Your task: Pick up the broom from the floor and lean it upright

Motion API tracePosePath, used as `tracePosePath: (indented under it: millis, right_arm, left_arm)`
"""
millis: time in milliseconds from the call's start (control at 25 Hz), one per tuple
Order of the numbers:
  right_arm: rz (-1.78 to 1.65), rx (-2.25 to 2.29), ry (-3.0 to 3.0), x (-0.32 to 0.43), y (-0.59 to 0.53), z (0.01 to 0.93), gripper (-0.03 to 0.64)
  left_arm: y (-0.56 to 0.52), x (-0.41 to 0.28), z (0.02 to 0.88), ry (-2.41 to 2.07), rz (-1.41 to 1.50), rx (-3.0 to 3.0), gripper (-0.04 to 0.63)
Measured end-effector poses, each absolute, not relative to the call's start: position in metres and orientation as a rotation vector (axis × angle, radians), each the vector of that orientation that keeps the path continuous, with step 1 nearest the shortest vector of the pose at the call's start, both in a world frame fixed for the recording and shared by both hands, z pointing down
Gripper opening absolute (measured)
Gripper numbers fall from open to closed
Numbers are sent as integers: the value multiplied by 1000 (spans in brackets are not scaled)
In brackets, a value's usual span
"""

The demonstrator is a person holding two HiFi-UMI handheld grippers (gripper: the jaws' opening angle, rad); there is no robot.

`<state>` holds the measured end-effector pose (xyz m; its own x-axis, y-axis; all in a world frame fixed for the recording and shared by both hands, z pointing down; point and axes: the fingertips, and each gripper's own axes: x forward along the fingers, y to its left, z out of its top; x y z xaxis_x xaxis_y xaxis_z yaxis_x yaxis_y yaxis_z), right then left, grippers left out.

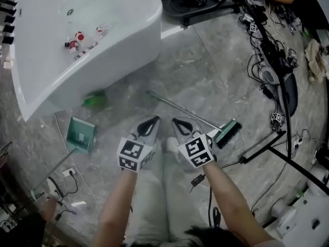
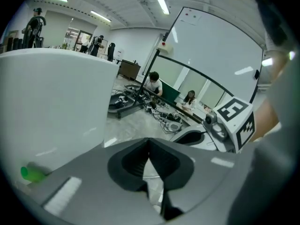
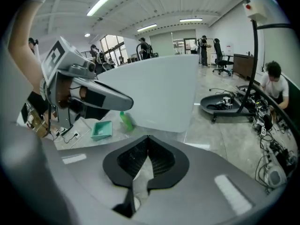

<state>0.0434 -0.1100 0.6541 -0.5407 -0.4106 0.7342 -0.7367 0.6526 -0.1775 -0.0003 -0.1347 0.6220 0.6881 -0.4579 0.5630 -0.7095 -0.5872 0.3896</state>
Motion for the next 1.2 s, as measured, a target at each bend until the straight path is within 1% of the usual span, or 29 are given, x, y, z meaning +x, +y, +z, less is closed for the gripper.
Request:
tracePosePath:
  millis: [200,520,800,1080,1200]
  right_arm:
    - [729,900,-2087,43,-122,728,3]
    - [812,852,-1901,42,-120,851,65]
    - [846,878,-1806,52,-127,929,75]
    - [682,696,-1733,57,-120,993,84]
    - [627,692,-1719,57,-121,1009,81]
  left_arm:
    - [-146,4,685,-815,671,2279,-5]
    - [-149,4,778,-702,754,2255,-2]
    - [-149,5,848,-645,831,2252,-2]
    - [-148,4,887,-630,847,2268,-2]
    - [-150,-1,895,-662,829,2279,-2]
